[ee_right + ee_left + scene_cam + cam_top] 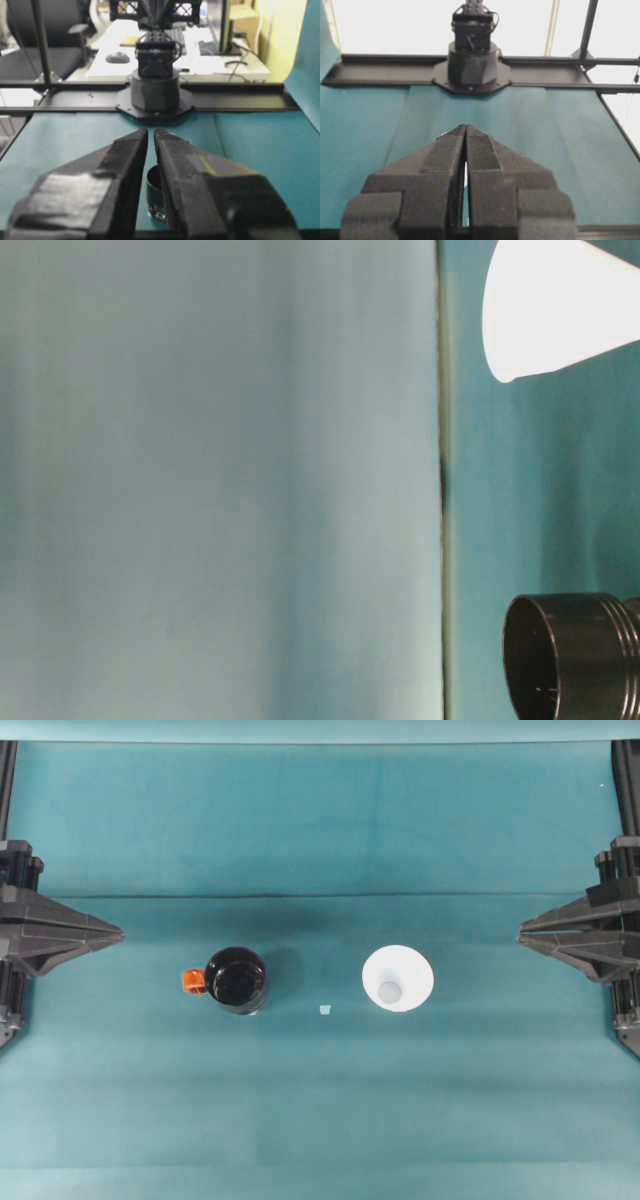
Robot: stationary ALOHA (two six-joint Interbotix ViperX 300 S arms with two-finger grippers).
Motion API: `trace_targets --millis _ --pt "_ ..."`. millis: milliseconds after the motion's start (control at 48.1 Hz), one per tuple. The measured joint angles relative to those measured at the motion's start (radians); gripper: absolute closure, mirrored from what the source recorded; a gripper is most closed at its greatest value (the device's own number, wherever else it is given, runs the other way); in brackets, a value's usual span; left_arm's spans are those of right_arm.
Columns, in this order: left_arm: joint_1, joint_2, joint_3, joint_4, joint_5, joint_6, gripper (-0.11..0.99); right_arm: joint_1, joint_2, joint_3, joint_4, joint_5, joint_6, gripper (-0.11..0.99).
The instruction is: Put the paper cup into the moved red handle cup holder.
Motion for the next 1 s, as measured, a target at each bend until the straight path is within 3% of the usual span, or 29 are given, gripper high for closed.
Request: trace_targets --millis 187,478,582,810,997 --pt "-0.015 0.032 -0.009 0.006 0.078 -0.012 0.85 0.015 -0.003 0.002 0.005 0.041 0.017 0.98" --pt "-0.02 0.043 -0.025 0.008 0.153 -0.014 0.85 0.018 -0.031 0.002 0.005 0.152 0.069 0.98" --pt "-0.02 0.064 -0.028 0.009 0.232 -0.018 0.85 0.018 -0.041 0.002 0.005 0.198 0.081 0.98" --pt "-0.02 0.129 -0.072 0.008 0.488 -0.038 0.85 0.018 -0.058 0.002 0.005 0.305 0.112 0.98" --pt "-0.02 0.16 -0.094 0.009 0.561 -0.038 0.85 0.018 -0.064 0.002 0.005 0.342 0.13 0.98"
